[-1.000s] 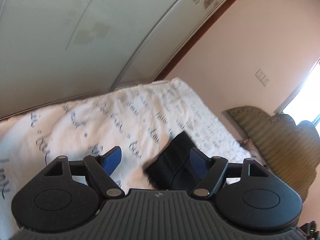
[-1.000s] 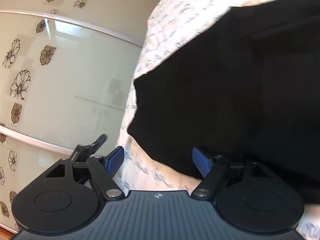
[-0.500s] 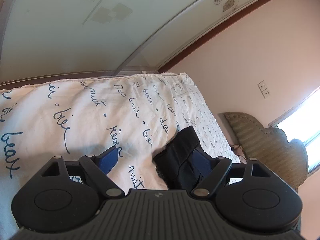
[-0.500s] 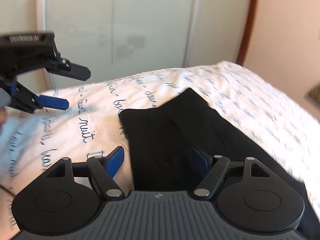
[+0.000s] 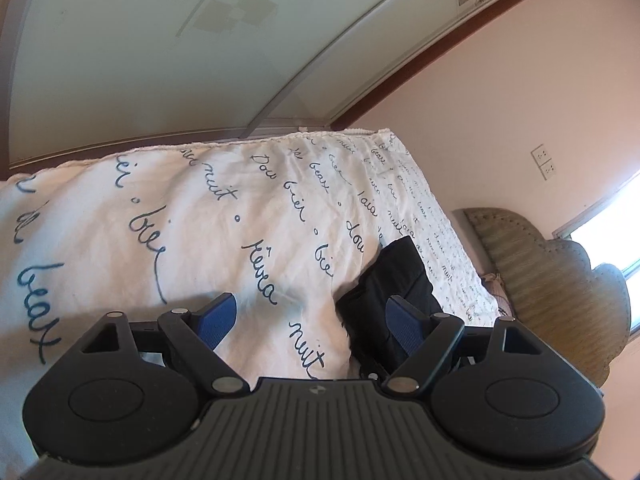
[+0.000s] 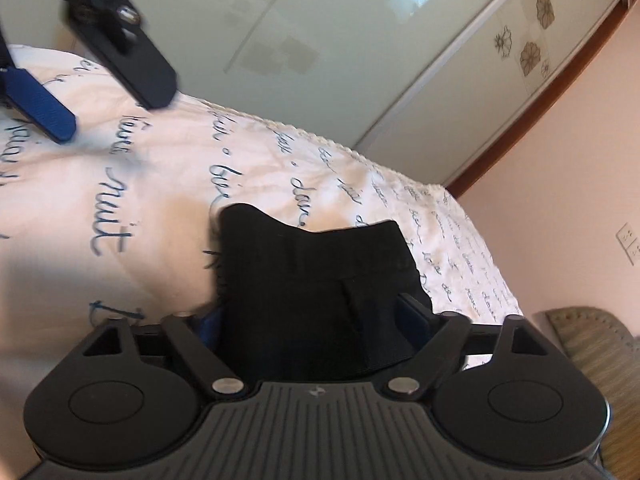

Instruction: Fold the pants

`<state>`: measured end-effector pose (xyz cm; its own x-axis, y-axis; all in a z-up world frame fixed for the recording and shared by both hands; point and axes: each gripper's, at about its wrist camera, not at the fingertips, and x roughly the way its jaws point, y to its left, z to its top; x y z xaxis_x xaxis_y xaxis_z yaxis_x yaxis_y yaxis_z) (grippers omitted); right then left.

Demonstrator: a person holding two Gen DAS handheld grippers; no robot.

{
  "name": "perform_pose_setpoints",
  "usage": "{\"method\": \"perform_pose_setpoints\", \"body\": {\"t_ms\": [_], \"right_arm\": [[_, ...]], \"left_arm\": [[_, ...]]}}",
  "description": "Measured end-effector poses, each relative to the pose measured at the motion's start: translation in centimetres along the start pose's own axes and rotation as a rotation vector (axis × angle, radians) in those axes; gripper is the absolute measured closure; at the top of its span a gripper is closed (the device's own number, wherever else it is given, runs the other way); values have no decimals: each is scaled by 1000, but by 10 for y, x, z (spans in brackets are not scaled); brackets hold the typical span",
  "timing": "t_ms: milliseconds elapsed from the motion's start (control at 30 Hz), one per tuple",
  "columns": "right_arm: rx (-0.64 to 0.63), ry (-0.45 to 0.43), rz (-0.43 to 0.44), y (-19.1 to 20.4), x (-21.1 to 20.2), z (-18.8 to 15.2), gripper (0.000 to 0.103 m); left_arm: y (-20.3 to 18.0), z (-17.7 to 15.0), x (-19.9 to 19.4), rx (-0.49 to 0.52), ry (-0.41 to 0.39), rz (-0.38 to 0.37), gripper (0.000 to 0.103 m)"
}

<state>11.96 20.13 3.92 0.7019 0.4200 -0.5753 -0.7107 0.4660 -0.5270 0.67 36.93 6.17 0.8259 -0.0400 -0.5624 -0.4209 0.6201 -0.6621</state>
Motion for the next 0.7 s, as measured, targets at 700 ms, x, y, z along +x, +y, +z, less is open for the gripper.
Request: {"method": "perform_pose_setpoints", "body": {"t_ms": [700], "right_arm": [[227,-155,-75,-38,-46,-10,93]], "left_arm": [[-82,30,150,-80,378,-243,13]]}}
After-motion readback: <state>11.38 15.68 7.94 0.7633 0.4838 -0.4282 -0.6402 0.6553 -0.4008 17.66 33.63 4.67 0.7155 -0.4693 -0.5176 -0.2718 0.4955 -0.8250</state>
